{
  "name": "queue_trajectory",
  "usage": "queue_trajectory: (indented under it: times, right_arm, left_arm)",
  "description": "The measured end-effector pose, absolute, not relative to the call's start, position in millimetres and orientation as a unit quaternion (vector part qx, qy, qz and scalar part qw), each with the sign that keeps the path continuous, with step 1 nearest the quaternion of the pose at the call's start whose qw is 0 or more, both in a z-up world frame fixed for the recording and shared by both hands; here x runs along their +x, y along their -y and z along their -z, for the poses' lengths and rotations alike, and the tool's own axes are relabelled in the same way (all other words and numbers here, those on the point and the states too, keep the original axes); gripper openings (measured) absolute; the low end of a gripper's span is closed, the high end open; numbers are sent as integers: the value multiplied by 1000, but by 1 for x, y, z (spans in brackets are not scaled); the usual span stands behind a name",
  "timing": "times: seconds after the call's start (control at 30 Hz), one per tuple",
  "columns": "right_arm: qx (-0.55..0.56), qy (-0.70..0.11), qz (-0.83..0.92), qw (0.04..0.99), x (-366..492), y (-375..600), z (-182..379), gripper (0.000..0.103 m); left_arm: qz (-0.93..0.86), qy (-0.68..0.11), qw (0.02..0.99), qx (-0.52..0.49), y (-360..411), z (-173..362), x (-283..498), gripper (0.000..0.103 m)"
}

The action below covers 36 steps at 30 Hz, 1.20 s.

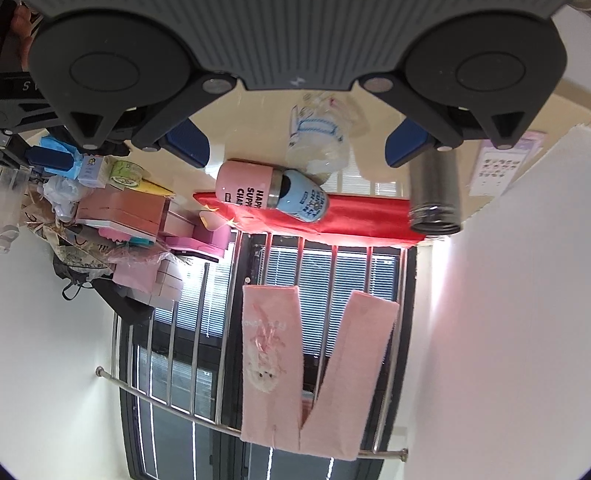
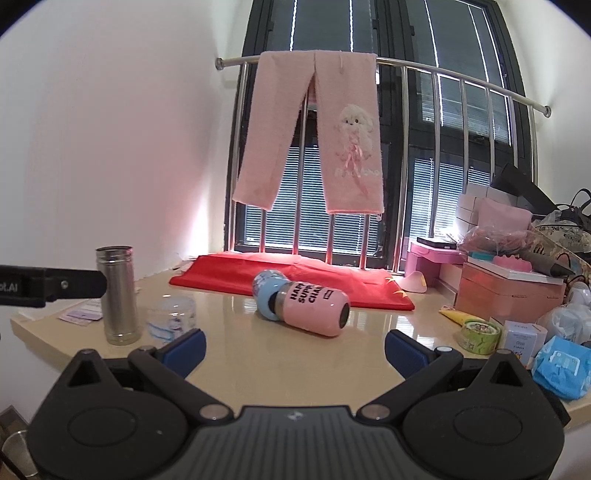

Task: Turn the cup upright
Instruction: 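Move the right tool toward the pink tumbler lying on its side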

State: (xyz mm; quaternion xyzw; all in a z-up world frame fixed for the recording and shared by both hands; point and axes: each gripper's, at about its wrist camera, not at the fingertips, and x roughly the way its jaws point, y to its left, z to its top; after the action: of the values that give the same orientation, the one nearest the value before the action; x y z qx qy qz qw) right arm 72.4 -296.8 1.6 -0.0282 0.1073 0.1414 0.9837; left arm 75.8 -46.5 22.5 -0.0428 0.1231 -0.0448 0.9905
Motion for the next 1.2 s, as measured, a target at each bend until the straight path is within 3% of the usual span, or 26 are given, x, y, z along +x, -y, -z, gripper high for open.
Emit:
queue_trajectory:
  times: [0.67,0.97,1.2]
  right_arm:
    - [-47,-136,-160,976,198,371,-2,103]
    - [-52,-153,-182,970,245,394,8,103]
    - [-46,-164,-188,967,275,419,14,103]
  left_arm:
    - [66,-203,976,46,140,-54,210,103]
    - [108,-267,935,208,189,-62,282,103]
    - [166,-316,847,394,239,-41,341,103]
